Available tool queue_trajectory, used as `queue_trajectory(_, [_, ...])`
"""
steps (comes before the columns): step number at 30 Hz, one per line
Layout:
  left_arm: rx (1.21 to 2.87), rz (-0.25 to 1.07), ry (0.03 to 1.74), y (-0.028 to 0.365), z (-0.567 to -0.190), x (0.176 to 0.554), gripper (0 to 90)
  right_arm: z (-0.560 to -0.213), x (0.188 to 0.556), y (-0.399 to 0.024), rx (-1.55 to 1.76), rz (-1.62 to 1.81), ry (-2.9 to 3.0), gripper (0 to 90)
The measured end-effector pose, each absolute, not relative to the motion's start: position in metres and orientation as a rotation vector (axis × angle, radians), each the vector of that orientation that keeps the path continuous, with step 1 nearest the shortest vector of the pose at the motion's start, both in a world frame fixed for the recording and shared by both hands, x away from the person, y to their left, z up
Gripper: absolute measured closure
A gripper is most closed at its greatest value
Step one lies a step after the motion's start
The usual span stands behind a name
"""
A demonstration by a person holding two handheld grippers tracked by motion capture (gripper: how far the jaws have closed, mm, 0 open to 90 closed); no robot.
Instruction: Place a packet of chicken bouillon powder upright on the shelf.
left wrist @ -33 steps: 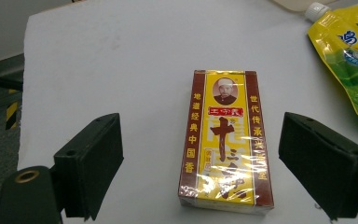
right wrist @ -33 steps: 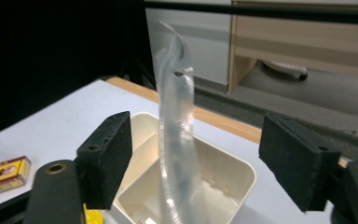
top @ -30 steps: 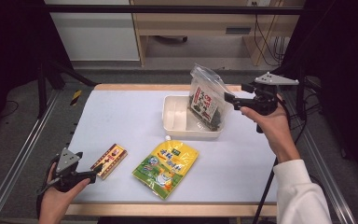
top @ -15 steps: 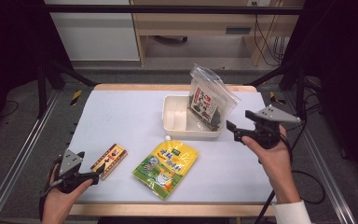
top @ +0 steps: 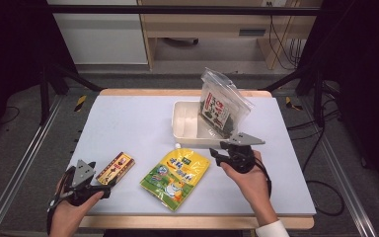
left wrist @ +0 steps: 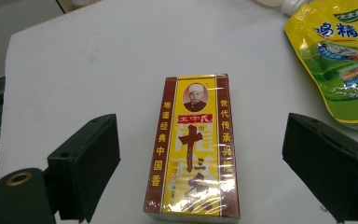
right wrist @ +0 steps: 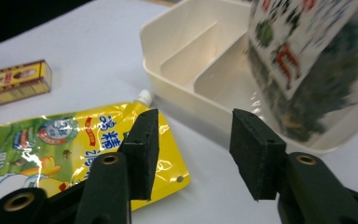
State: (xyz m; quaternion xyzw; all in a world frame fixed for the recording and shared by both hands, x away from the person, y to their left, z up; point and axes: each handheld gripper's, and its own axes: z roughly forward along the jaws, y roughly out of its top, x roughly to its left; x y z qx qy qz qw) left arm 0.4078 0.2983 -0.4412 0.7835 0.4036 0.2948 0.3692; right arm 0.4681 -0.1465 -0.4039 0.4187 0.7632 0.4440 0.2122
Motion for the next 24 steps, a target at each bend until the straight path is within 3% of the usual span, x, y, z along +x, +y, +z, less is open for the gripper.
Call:
queue_trajectory(4, [2.014,0.754,1.02,0.297,-0.439,0.409,10.8,-0.436,0.479,-0.134,1.246,1.202,2.178,57.4])
queue_trajectory(8, [2.011,0.757,1.019,0.296,-0.439,0.41,10.8,-0.454,0.485,-0.128,1.268,1.165,2.223,52.7])
queue_trajectory(17, [2.007,0.754,1.027,0.3,-0.437,0.412,10.9,-0.468,0.488,-0.122,1.341,1.165,2.261,44.0])
queue_trajectory(24, [2.008,0.751,1.028,0.3,-0.437,0.412,11.0,-0.473,0.491,-0.123,1.384,1.166,2.283,43.9])
